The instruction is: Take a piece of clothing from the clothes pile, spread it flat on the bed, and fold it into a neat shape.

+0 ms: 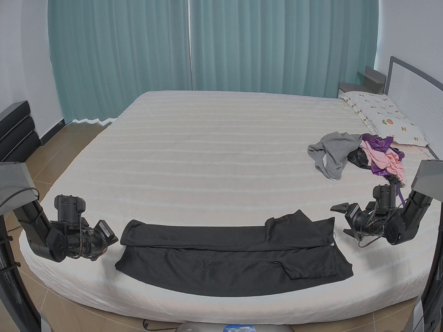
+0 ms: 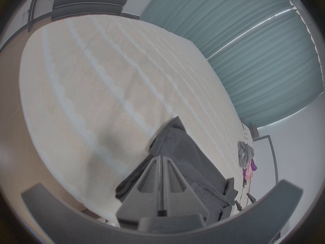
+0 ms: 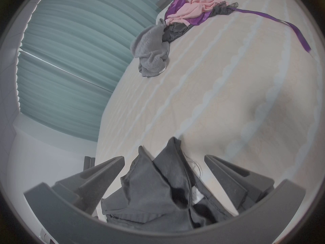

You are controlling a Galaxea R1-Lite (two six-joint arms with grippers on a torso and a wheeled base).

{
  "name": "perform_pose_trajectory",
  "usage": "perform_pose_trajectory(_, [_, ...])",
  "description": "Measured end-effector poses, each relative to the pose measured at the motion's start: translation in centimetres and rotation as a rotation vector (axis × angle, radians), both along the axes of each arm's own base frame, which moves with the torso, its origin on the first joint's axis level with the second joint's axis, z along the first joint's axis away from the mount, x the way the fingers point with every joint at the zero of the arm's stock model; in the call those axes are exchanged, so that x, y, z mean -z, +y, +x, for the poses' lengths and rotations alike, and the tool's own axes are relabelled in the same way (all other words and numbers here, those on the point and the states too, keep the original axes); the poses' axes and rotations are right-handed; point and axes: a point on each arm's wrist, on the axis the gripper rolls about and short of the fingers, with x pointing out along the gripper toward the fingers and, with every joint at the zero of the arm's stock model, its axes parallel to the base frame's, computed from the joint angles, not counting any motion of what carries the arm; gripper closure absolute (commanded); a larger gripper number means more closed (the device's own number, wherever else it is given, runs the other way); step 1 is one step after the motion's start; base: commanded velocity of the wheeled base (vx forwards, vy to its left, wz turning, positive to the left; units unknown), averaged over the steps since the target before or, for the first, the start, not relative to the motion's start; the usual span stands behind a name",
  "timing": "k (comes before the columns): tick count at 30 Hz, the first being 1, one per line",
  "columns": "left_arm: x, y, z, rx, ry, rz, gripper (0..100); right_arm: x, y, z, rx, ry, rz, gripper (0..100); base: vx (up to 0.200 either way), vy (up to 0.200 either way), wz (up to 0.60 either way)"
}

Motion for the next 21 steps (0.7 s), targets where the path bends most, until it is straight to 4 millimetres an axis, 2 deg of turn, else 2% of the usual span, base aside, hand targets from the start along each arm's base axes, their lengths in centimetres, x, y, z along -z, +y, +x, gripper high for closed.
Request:
perform_pose_trajectory(11, [0.8,-0.2,-0.9,0.009,0.023,0.002,100,0.3,0.1,-1.0,-0.004,0.017,0.013,0,0.0,0.0,0.0])
perform_pose_trajectory(12, [0.9,-0.3,-0.9,0.01,0.026,0.001,0,0.3,0.2,-1.0,-0.007,0.017,0.014,0,0.0,0.0,0.0])
perform_pose_trajectory(21, [1.5,-1.3,-1.6,0.04,0.061,0.015,0,0.4,0.3,-1.1,-0.011,0.019,0.016,0,0.0,0.0,0.0])
